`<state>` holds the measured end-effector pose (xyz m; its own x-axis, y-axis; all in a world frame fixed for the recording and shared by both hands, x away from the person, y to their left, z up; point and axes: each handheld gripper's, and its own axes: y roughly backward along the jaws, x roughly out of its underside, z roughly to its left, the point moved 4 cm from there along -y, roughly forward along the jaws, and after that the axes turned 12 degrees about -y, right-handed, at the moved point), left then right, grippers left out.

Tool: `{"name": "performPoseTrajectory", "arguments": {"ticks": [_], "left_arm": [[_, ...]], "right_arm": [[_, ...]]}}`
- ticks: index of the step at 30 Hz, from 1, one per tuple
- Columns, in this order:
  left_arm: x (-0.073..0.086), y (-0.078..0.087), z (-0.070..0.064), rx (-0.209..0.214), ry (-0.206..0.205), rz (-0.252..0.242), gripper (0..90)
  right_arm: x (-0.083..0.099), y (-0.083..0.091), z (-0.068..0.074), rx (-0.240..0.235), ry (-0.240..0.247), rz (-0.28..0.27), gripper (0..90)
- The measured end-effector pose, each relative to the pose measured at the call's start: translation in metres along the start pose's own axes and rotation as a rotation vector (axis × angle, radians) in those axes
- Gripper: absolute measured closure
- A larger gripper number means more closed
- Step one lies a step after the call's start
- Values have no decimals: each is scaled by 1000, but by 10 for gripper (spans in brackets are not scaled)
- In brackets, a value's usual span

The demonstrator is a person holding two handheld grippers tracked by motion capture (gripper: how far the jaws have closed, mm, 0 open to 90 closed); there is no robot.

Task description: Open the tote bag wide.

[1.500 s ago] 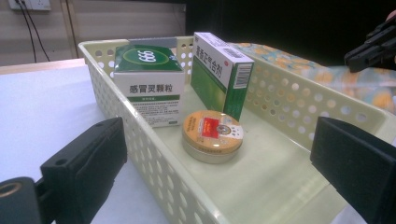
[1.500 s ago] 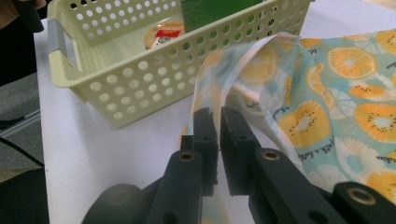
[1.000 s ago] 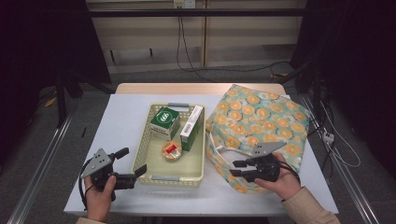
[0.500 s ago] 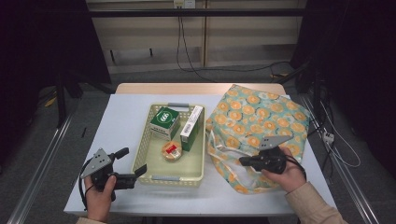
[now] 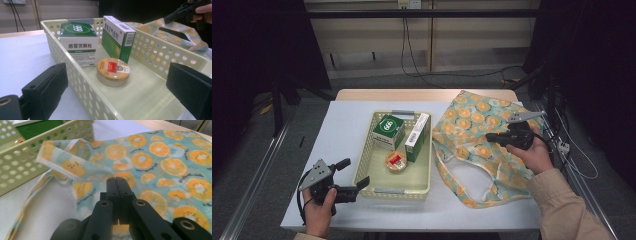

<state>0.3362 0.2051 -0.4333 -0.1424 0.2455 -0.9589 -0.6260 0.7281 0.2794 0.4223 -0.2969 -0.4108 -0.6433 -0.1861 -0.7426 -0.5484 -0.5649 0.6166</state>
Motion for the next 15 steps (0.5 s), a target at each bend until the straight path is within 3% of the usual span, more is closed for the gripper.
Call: {"name": "performPoseTrajectory", "arguments": {"ticks": [7,12,15], "left_arm": [[3,-1,1,6,2,9,37],[4,-2,1,8,5,11,37],[4,-2,2,10,6,12,37]], "right_arm": [[-3,-12,-39,24,-105,-22,900],[0,-24,-57,58,-115,5,900],[5,-29,-72,95,-152,4,900]]}}
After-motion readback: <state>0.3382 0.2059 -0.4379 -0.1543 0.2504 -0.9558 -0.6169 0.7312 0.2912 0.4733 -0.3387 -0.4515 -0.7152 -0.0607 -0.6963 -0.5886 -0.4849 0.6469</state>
